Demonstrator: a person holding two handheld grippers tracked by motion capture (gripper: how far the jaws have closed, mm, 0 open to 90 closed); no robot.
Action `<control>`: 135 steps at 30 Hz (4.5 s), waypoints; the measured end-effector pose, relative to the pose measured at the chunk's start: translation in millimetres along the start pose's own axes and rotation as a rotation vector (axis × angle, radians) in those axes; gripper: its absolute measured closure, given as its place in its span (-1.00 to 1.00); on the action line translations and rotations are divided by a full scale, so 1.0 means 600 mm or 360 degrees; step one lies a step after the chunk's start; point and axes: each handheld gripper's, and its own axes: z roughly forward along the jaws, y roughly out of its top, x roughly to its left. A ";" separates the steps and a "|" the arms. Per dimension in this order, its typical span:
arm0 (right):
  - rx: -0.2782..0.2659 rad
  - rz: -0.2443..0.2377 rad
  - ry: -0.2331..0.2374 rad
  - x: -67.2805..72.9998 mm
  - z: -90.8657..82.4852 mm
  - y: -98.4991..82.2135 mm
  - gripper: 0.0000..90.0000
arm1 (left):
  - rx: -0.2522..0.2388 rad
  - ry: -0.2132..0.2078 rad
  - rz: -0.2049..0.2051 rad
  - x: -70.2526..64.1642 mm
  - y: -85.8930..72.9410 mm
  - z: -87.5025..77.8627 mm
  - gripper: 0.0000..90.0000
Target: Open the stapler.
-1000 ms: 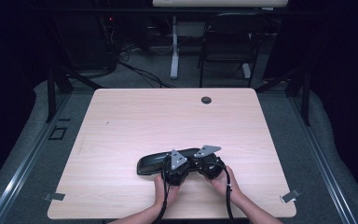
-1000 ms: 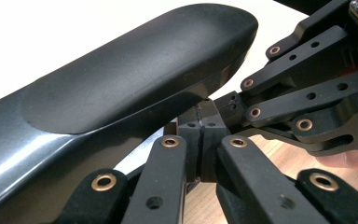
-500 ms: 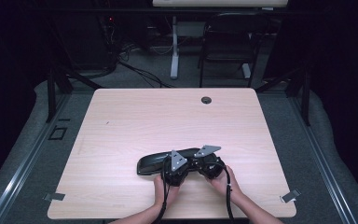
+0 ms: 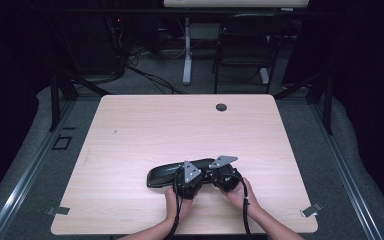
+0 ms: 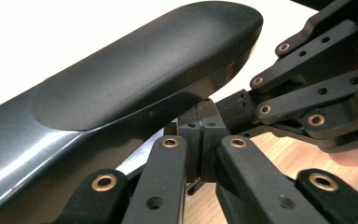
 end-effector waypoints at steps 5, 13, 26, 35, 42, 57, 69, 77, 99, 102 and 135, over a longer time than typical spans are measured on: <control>0.0022 -0.0010 -0.0013 0.002 -0.001 0.001 1.00 | 0.0005 -0.0008 -0.0019 0.001 0.000 0.003 1.00; 0.0014 -0.0012 -0.0012 0.001 -0.001 0.001 1.00 | -0.0001 0.0006 -0.0022 -0.001 0.003 0.000 1.00; 0.0012 -0.0009 -0.0036 0.006 0.001 0.003 1.00 | 0.0011 -0.0024 -0.0058 0.015 0.004 0.012 1.00; -0.0013 0.0007 -0.0078 0.002 0.000 -0.002 1.00 | -0.0014 -0.0026 -0.0087 0.009 0.004 0.012 1.00; -0.0005 0.0024 -0.0068 0.000 0.000 -0.001 1.00 | -0.0039 -0.0029 -0.0085 0.009 0.004 0.008 1.00; -0.0011 0.0063 -0.0058 -0.002 -0.001 -0.003 1.00 | -0.0103 -0.0035 -0.0105 0.006 -0.001 0.021 1.00; -0.0026 0.0065 -0.0035 -0.005 0.000 -0.005 1.00 | -0.0170 0.0026 -0.0213 0.000 -0.005 0.027 1.00; -0.0031 0.0065 -0.0030 -0.007 0.000 -0.005 1.00 | -0.0268 0.0067 -0.0181 -0.002 -0.005 0.022 1.00; -0.0029 0.0091 -0.0026 -0.004 0.000 -0.003 1.00 | -0.0487 0.0098 0.0018 -0.004 0.110 -0.055 1.00; -0.0032 0.0088 -0.0027 -0.004 0.001 -0.003 1.00 | -0.0436 0.0118 0.0087 -0.002 0.116 -0.060 1.00; 0.0047 0.0041 0.0012 -0.012 -0.001 0.004 1.00 | -0.0377 0.0138 0.0172 0.039 0.146 -0.113 1.00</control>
